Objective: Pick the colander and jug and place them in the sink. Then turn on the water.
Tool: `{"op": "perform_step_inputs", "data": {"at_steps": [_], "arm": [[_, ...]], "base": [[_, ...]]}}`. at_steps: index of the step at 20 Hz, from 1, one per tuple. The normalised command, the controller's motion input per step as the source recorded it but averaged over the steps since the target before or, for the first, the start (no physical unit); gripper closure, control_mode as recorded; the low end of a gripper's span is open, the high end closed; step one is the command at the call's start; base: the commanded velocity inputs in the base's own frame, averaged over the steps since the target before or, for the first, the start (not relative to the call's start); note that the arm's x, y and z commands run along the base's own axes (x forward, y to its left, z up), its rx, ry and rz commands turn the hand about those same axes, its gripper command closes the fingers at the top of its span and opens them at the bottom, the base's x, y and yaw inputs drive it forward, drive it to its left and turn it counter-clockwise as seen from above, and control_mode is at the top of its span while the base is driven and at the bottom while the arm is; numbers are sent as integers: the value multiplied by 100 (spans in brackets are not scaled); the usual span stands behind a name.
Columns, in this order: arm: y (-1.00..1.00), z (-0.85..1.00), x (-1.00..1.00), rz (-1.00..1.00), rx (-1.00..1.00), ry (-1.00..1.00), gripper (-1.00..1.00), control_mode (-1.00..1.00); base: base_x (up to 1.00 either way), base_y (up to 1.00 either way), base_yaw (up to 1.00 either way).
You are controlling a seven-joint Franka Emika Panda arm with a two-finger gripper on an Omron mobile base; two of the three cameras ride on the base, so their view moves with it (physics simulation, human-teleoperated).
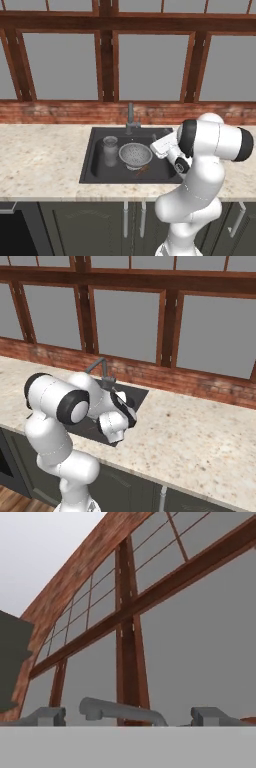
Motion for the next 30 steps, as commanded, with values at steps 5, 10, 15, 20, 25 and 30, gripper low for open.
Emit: {"op": "perform_step_inputs", "data": {"at_steps": [5,10,15,20,25,30], "arm": [[8,12,2,0,-2,-17,-100,-100],[13,3,6,3,0,-14,-100,-100],[20,0,0,0,-9,-12,-100,-100],[22,0,5,0,-13,-8,-100,-100],[9,1,19,0,-3,-4,-100,-100],[-23,2,33,-2,0,12,-100,-100]], "base": [[0,0,0],[0,0,0],[0,0,0],[0,0,0],[0,0,0],[0,0,0]]}}
